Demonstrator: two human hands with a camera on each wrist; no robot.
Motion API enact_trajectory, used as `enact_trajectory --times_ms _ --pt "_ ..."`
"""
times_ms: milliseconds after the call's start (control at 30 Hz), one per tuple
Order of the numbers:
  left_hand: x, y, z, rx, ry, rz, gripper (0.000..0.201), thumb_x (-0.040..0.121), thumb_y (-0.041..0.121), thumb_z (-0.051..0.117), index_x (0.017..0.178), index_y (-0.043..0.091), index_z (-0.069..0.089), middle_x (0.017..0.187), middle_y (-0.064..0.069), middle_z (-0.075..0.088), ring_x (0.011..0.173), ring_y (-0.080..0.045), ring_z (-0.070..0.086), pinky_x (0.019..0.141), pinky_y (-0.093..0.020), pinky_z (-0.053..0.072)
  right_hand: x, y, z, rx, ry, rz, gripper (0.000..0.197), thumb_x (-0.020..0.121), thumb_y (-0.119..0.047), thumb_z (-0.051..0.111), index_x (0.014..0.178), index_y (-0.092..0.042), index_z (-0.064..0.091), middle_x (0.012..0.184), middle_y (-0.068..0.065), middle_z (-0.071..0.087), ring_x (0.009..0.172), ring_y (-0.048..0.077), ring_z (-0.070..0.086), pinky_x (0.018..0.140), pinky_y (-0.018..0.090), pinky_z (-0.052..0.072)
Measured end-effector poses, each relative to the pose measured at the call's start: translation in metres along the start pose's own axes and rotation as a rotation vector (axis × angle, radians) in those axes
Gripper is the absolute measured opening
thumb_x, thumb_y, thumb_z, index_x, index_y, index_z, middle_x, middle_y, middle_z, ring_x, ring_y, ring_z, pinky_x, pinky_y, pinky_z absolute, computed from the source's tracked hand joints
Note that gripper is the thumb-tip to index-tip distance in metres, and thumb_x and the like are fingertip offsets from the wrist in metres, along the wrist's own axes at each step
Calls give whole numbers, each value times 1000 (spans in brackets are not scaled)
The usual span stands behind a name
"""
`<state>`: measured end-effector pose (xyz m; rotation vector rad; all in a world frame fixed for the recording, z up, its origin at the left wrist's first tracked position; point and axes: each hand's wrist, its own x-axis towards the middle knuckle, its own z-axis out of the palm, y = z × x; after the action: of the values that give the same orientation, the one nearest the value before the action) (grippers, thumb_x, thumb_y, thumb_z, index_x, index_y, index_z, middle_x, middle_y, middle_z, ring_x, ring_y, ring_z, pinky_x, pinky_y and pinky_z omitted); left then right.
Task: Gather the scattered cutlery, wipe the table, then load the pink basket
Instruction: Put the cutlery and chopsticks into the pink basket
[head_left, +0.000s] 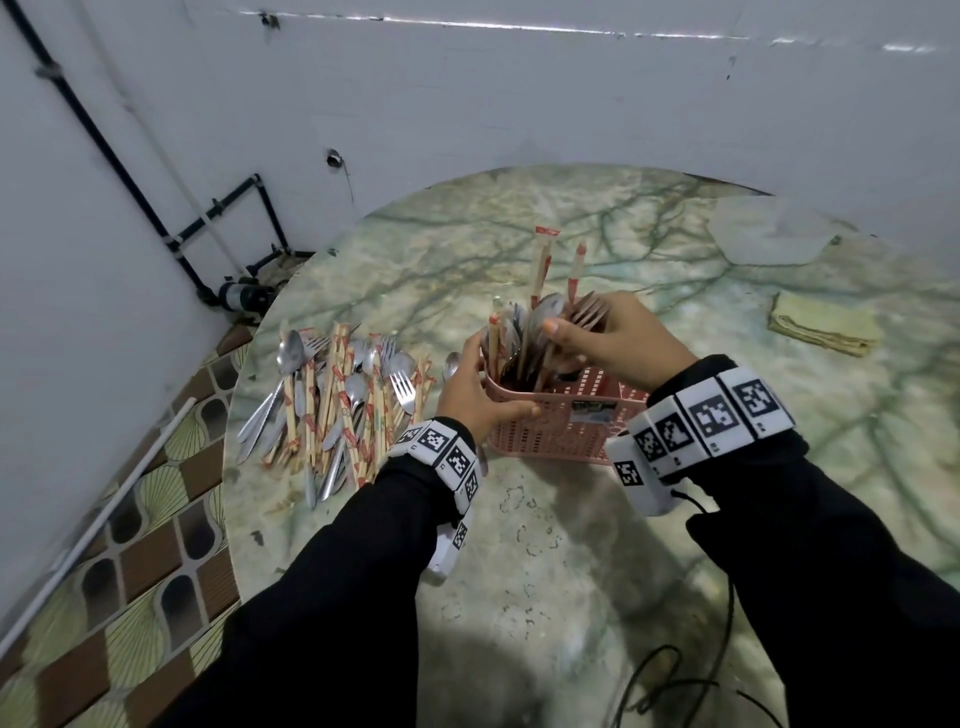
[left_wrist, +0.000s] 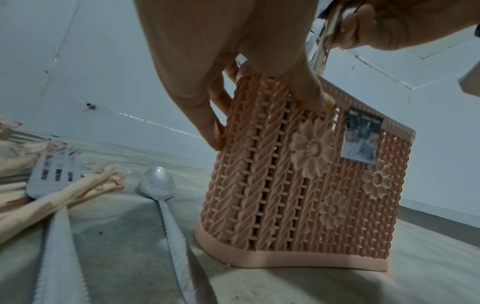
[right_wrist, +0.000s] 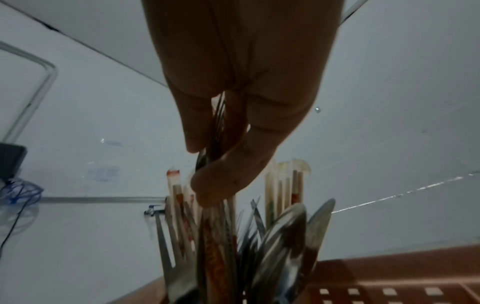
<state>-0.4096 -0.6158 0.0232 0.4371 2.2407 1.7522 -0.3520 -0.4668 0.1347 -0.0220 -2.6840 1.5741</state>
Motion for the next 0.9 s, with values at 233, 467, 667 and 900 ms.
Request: enact_trajectory --times_ms 233,467,667,900 --pt "-1 0 -1 9 1 3 86 65 -4 78 135 23 35 100 16 57 89 -4 61 71 -19 53 -2 5 1 -193 24 -56 32 80 -20 72 108 -12 59 89 0 67 75 13 62 63 8 46" --pt "-2 2 0 0 -4 -8 90 59 10 86 132 26 36 108 14 55 95 -6 57 84 -32 51 -5 -1 -4 -224 283 -180 11 74 -15 76 75 -22 67 82 -4 60 69 2 48 68 16 42" --pt "-1 1 0 2 -2 6 86 62 0 82 132 24 38 99 17 59 89 -6 63 79 -27 54 -13 4 12 -333 453 -189 36 65 -25 80 88 -26 52 87 -14 50 82 7 45 83 39 38" --pt "-2 1 0 -5 0 14 84 62 0 82 129 26 39 97 19 60 83 1 63 80 -30 55 -35 17 39 -319 684 -65 15 77 -25 74 76 -18 60 58 -11 50 55 10 49 53 22 38"
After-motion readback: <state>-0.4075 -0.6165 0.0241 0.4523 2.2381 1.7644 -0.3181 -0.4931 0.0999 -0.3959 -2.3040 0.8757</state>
